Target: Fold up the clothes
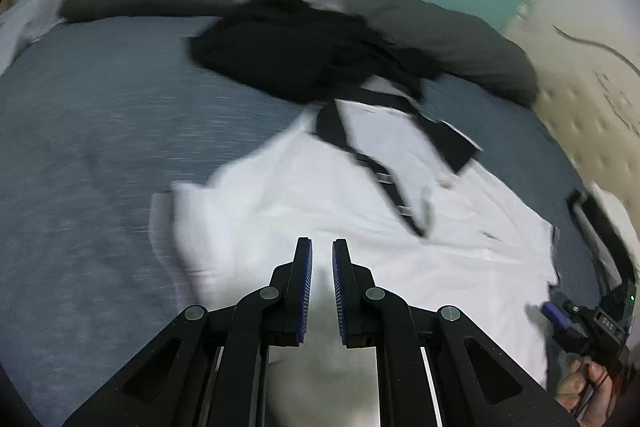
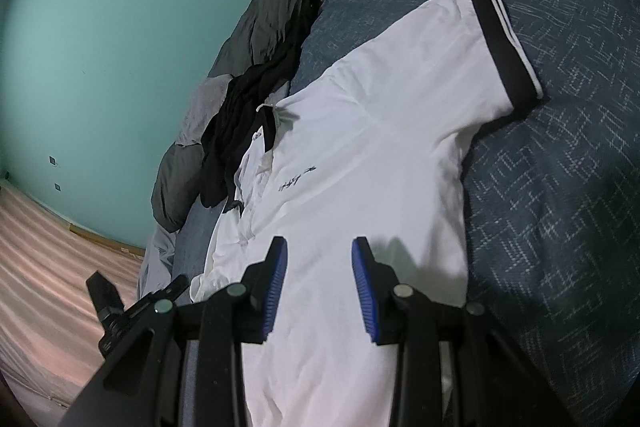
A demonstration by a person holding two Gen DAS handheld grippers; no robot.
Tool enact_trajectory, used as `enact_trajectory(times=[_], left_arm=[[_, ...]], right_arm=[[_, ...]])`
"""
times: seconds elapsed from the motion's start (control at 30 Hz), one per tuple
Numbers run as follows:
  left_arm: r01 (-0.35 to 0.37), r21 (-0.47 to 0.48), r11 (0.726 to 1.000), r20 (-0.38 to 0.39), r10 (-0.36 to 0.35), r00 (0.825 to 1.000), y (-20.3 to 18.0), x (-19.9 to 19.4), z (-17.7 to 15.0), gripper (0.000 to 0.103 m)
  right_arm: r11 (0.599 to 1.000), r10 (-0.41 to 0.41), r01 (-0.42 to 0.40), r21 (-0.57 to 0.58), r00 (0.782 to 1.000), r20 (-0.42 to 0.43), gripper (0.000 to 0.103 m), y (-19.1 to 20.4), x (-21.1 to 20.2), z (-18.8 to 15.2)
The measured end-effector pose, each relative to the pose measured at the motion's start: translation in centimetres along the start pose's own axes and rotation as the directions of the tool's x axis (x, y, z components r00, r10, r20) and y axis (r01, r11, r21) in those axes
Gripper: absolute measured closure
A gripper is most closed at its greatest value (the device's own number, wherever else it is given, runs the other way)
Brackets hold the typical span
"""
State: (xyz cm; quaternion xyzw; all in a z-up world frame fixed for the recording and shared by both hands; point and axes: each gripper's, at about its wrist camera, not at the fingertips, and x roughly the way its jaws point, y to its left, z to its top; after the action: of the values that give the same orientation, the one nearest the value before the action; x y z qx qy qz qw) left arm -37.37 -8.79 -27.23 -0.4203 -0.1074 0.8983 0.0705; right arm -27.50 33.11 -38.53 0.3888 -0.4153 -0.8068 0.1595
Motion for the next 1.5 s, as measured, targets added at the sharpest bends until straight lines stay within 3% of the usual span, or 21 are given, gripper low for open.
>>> enact_trajectory(times=[0.1,0.27,0.4,0.6,0.8,0.9,1.07,1.13,1.33,1.5], left_arm=[[-0.102,-0.063,0.993,0.016,0.104,0.994,4.3,-1.7,-0.2,0.092],[-0.197,-0.165,0.967,-0.022,0.196,0.980,9.4,-1.1,-1.0,0.092],[-0.176,-0.131,0.976,-0.074,0.168,0.983,9.1,1.9,-1.0,0.092],[-0.132,-0.078,0.988,-0.063,0.128,0.990,6.2,4.4,0.3,0.092],[-0.112,0.039,0.993,-0.068,0.115,0.991,2.6,5.0,0.2,0.092],[-0.133,0.072,0.988,-0.071,0.138,0.988,1.8,5.2,0.4,0.092],[-0.232,0.075,0.970,-0.034,0.235,0.971,2.8,4.6,1.1,0.087],[-0.239,0.077,0.968,-0.037,0.242,0.970,3.1,4.8,1.3,0.080],[-0.280,0.078,0.957,-0.021,0.282,0.959,3.6,5.0,1.8,0.080],[-0.253,0.075,0.964,-0.020,0.255,0.967,3.9,5.4,2.1,0.079]], right_arm=[[1.000,0.006,-0.006,0.001,1.000,0.000,0.070,0.1,0.0,0.0],[1.000,0.012,-0.012,0.005,1.000,-0.003,0.070,0.3,0.2,-0.1],[1.000,0.011,-0.011,0.002,1.000,-0.010,0.070,0.3,0.4,-0.3],[1.000,0.004,-0.004,0.006,1.000,-0.009,0.070,0.1,0.4,-0.2],[1.000,0.005,-0.005,0.014,1.000,-0.012,0.070,-0.1,0.4,-0.1],[1.000,0.009,-0.009,0.013,1.000,-0.012,0.070,0.0,0.4,0.0],[1.000,0.012,-0.012,0.022,1.000,-0.010,0.070,-0.2,0.3,0.0],[1.000,0.013,-0.013,0.026,1.000,-0.010,0.070,-0.3,0.3,0.1],[1.000,0.015,-0.014,0.027,1.000,-0.010,0.070,-0.2,0.3,0.1],[0.999,0.016,-0.016,0.028,1.000,-0.013,0.070,-0.2,0.3,0.1]])
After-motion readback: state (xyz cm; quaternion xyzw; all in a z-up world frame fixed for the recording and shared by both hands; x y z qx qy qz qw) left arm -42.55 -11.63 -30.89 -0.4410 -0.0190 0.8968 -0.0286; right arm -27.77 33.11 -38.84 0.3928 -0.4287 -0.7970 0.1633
